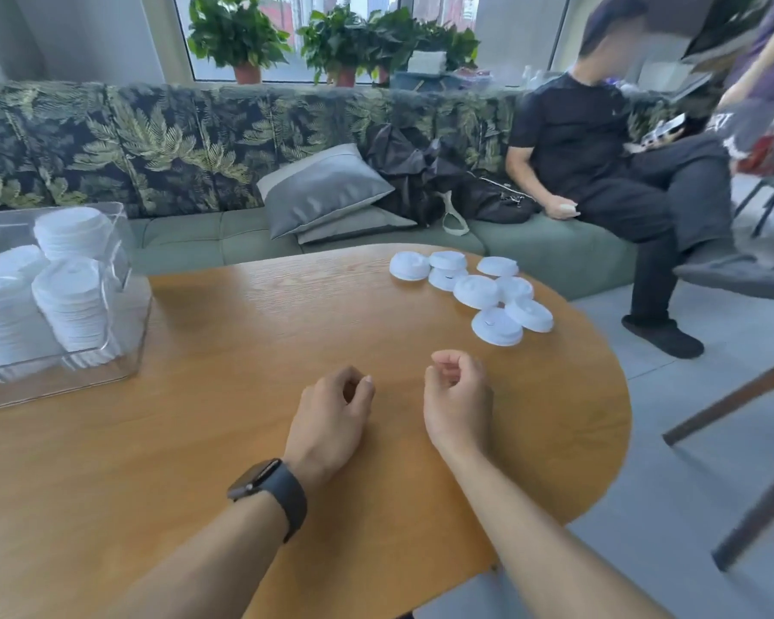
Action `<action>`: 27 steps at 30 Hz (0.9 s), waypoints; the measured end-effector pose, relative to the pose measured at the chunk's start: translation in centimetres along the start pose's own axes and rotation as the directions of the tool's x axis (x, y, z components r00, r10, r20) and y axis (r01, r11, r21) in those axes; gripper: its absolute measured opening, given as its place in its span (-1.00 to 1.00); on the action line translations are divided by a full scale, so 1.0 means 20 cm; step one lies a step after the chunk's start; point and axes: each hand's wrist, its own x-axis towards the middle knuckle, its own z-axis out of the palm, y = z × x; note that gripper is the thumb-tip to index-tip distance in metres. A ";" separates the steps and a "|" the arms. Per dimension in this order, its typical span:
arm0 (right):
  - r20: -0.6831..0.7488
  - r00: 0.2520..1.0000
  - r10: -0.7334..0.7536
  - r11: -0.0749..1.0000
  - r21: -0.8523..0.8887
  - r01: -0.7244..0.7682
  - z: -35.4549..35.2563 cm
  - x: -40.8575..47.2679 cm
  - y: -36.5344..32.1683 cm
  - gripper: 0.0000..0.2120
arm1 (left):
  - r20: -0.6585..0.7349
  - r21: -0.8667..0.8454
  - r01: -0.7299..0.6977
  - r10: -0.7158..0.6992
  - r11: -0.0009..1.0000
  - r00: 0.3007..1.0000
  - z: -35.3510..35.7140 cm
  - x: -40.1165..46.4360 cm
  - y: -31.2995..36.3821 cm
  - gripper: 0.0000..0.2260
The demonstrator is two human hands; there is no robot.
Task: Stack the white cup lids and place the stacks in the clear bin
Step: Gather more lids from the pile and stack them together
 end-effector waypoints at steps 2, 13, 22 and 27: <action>-0.045 0.999 -0.017 0.998 -0.067 0.014 -0.07 0.10 0.06 -0.83 | 0.022 -0.002 -0.030 0.031 1.000 0.999 0.10 0.06 0.04 -0.80; -0.296 0.955 -0.006 0.964 -0.256 -0.074 -0.32 0.60 0.27 -0.60 | 0.080 0.011 -0.178 0.176 0.984 0.981 0.44 0.30 0.22 -0.92; -0.202 0.979 0.010 0.902 -0.422 -0.096 -0.35 0.85 0.33 -0.19 | 0.018 0.108 -0.115 0.114 0.987 0.993 0.53 0.37 0.25 -0.94; -0.199 0.980 -0.004 0.897 -0.433 -0.084 -0.35 0.85 0.34 -0.21 | 0.000 0.036 -0.099 0.099 0.994 0.995 0.52 0.37 0.24 -0.94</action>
